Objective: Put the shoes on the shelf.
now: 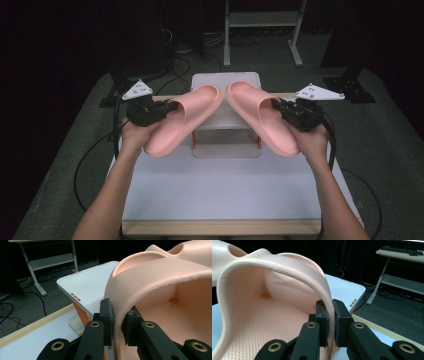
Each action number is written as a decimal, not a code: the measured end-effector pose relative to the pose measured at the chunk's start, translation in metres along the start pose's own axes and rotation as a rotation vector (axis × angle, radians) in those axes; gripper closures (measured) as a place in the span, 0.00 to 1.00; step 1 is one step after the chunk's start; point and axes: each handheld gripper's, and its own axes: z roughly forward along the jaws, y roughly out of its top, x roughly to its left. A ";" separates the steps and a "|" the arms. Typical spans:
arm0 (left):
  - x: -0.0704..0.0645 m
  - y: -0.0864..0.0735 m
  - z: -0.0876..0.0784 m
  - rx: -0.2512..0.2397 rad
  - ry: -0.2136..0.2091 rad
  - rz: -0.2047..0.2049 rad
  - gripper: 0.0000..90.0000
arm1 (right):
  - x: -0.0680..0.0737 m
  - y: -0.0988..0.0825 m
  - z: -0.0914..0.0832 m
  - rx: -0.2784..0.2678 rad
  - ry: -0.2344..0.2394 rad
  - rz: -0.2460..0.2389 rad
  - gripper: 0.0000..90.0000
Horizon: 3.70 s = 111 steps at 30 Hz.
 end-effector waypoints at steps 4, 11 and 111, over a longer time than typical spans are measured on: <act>0.003 0.001 0.001 0.000 0.007 -0.004 0.88 | -0.002 0.003 0.004 0.005 0.004 -0.012 0.93; 0.010 0.003 0.005 0.009 0.023 -0.016 0.88 | -0.008 0.010 0.012 0.017 0.012 -0.013 0.93; 0.033 0.035 0.122 0.141 0.150 -0.159 0.77 | -0.040 0.027 0.102 0.170 -0.115 0.115 0.84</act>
